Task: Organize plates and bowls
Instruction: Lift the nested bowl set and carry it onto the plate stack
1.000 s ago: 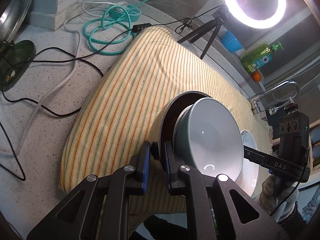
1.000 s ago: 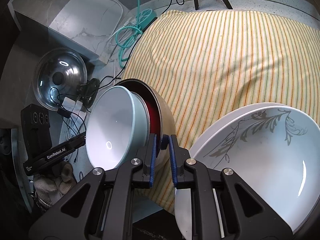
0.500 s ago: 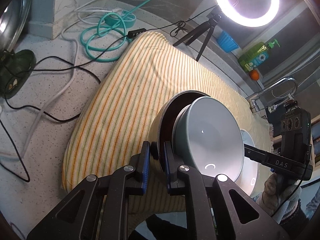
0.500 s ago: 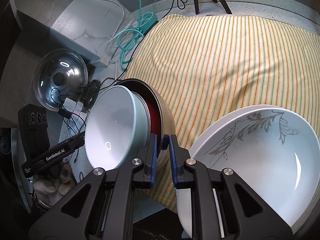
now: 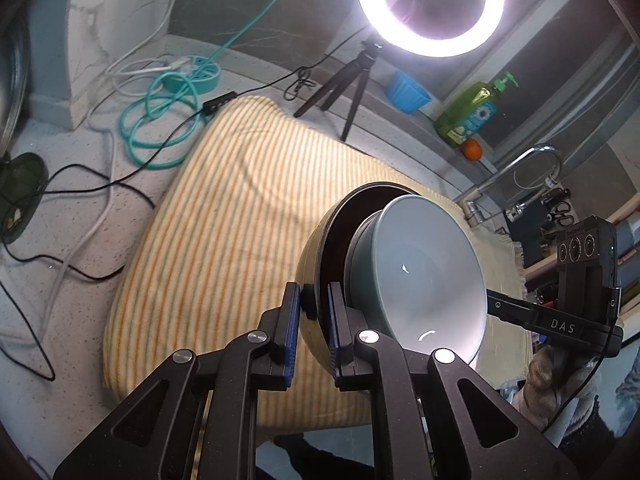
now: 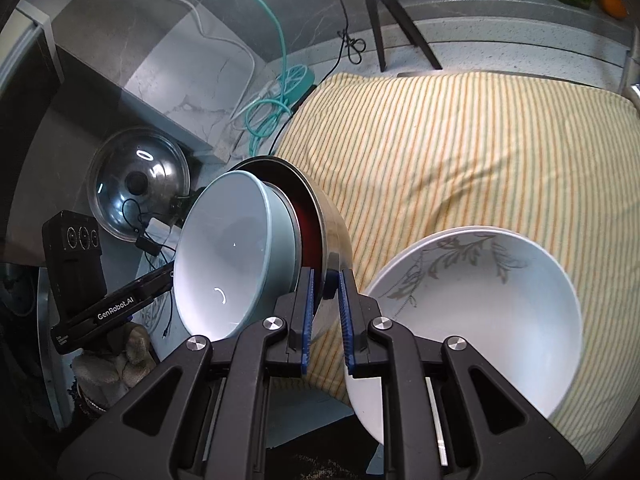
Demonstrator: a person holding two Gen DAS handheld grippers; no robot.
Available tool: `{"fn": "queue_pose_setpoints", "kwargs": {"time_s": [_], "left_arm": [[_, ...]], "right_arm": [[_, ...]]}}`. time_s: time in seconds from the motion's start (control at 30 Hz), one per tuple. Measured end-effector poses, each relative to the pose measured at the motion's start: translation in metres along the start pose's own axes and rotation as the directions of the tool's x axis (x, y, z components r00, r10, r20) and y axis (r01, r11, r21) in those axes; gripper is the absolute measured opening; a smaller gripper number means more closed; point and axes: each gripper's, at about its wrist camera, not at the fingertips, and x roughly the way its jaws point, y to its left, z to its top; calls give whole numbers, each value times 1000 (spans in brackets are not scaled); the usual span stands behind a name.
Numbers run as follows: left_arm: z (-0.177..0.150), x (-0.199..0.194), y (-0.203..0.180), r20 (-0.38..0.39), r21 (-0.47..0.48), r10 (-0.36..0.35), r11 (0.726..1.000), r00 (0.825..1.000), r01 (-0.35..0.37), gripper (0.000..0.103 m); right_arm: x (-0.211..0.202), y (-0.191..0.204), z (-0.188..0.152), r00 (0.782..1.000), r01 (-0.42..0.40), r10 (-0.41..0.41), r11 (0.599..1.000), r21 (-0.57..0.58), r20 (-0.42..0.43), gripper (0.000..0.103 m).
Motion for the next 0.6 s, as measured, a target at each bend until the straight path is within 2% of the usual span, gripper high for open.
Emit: {"fn": "queue_pose_setpoints", "kwargs": {"time_s": [0.33, 0.6], "left_arm": [[-1, 16, -45, -30, 82, -60, 995, 998, 62, 10], [-11, 40, -77, -97, 129, -88, 987, 991, 100, 10]], "right_arm": [[-46, -30, -12, 997, 36, -40, 998, 60, 62, 14], [-68, -61, -29, 994, 77, -87, 989, 127, 69, 14]]}}
